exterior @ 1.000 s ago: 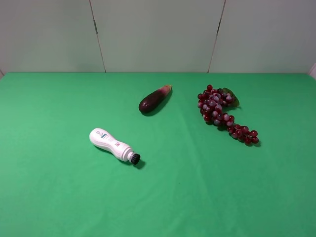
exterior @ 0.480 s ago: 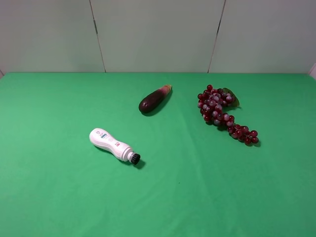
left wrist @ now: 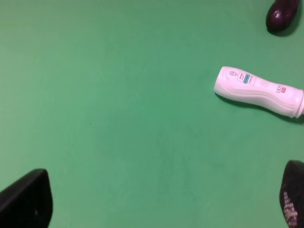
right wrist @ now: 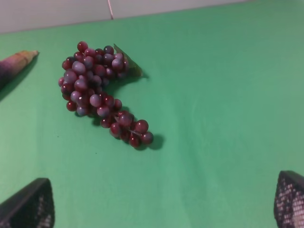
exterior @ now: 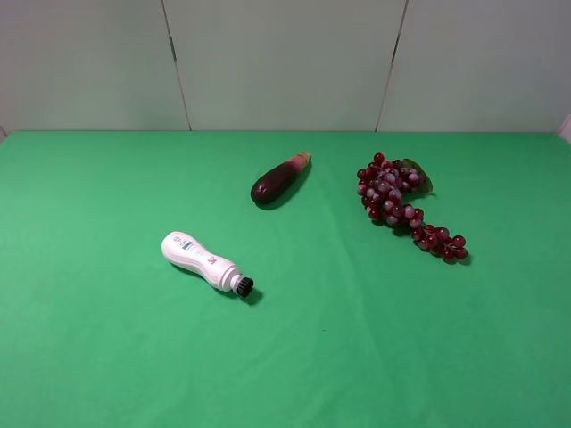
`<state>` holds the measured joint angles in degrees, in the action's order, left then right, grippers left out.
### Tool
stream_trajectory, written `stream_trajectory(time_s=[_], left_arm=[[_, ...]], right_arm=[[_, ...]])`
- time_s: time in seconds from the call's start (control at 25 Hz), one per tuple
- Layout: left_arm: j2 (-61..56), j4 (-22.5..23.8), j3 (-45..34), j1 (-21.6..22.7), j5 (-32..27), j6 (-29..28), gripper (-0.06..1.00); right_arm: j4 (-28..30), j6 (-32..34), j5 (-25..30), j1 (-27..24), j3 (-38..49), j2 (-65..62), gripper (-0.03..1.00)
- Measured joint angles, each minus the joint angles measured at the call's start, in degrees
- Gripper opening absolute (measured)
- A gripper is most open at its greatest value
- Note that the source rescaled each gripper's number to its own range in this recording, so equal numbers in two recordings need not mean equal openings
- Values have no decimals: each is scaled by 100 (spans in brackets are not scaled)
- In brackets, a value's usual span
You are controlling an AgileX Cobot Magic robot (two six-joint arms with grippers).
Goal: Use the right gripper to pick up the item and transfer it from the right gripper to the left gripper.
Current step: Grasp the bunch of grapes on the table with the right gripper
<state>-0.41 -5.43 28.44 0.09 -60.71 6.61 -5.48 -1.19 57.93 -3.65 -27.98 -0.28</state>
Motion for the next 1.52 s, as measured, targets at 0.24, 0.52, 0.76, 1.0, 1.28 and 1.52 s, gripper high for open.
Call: stream_trajectory(time_s=[0.24, 0.52, 0.76, 1.0, 1.28, 1.52], left_arm=[[0, 0, 0, 0, 0, 0, 100], [0, 0, 0, 0, 0, 0, 100], [0, 0, 0, 0, 0, 0, 100], [0, 0, 0, 0, 0, 0, 100], [0, 0, 0, 0, 0, 0, 100], [0, 0, 0, 0, 0, 0, 100]], right_arm=[[0, 0, 0, 0, 0, 0, 100], [0, 0, 0, 0, 0, 0, 100], [-8, 119, -15, 0, 0, 0, 100], [-24, 119, -41, 0, -32, 1114, 100], [-34, -74, -690, 100, -673, 3681, 100], [-34, -465, -1746, 1050, -1339, 5934, 100]])
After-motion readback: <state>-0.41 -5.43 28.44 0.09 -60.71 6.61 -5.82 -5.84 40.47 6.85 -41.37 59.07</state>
